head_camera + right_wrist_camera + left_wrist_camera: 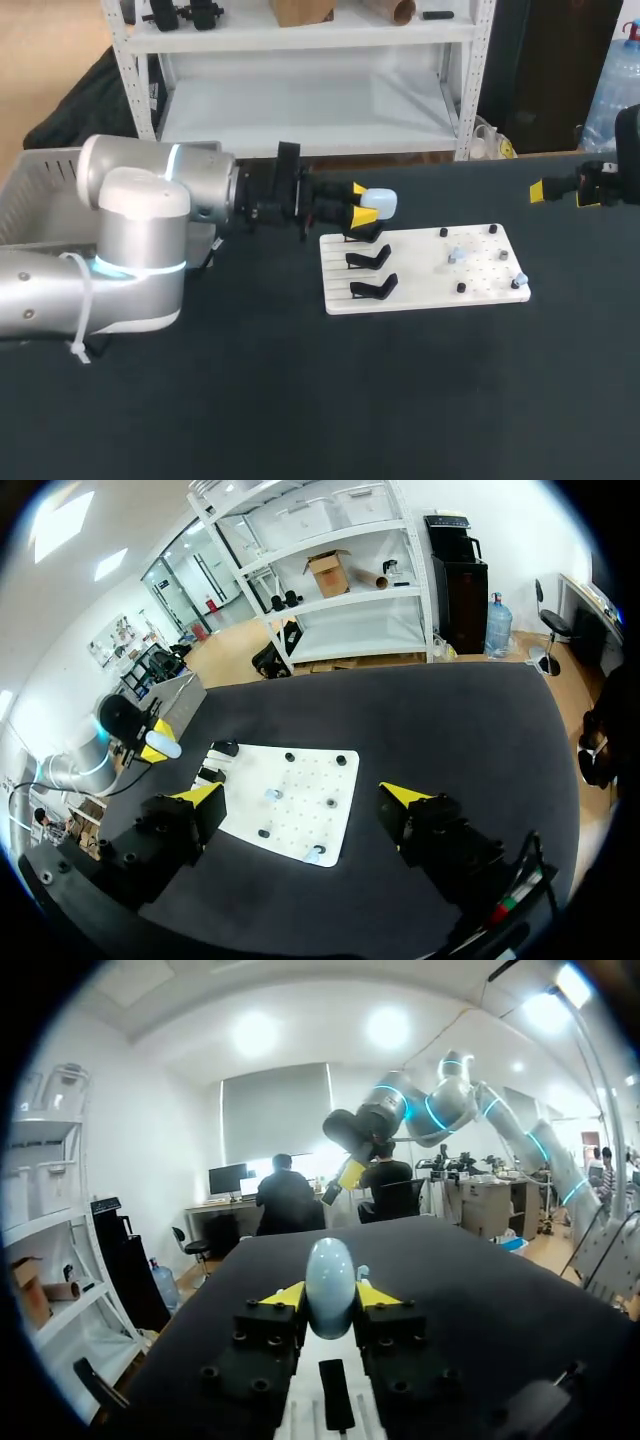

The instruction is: Pick up each earbud case from the left stands, insert the matching earbuds, close the lid, and place the case in the box.

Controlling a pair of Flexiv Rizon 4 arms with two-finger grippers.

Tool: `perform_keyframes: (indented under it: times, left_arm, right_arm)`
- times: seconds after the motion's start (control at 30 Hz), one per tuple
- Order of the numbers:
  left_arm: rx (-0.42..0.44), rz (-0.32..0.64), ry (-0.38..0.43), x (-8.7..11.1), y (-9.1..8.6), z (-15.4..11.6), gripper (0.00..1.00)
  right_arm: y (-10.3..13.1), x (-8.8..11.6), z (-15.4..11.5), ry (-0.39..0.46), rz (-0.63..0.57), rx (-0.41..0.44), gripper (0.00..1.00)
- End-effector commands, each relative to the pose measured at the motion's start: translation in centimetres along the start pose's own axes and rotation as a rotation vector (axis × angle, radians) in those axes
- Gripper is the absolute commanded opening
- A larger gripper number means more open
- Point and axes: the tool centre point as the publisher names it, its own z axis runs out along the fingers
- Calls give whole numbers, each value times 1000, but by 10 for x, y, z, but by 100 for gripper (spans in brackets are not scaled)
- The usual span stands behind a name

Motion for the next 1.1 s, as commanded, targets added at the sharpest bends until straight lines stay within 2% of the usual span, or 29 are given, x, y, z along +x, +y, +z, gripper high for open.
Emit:
perform_keyframes:
  times: [0.03, 0.57, 0.7, 0.9, 1.1]
  left_arm:
    - [-44, 2, -1, 0, -4, 0, 0]
    - [-44, 2, -1, 0, -4, 0, 0]
    - [-56, 3, -36, -2, -12, 1, 0]
    - [-47, 16, -62, -3, -19, 10, 0]
    - [-9, 6, -58, -3, -22, 17, 0]
  right_arm:
    - [-1, 0, 0, 0, -1, -2, 100]
    - [-1, 0, 0, 0, -1, -2, 100]
    - [-1, 0, 0, 0, -1, -2, 100]
    - [12, -2, -9, -34, 27, -55, 100]
    - [43, 13, -22, -20, -6, -97, 100]
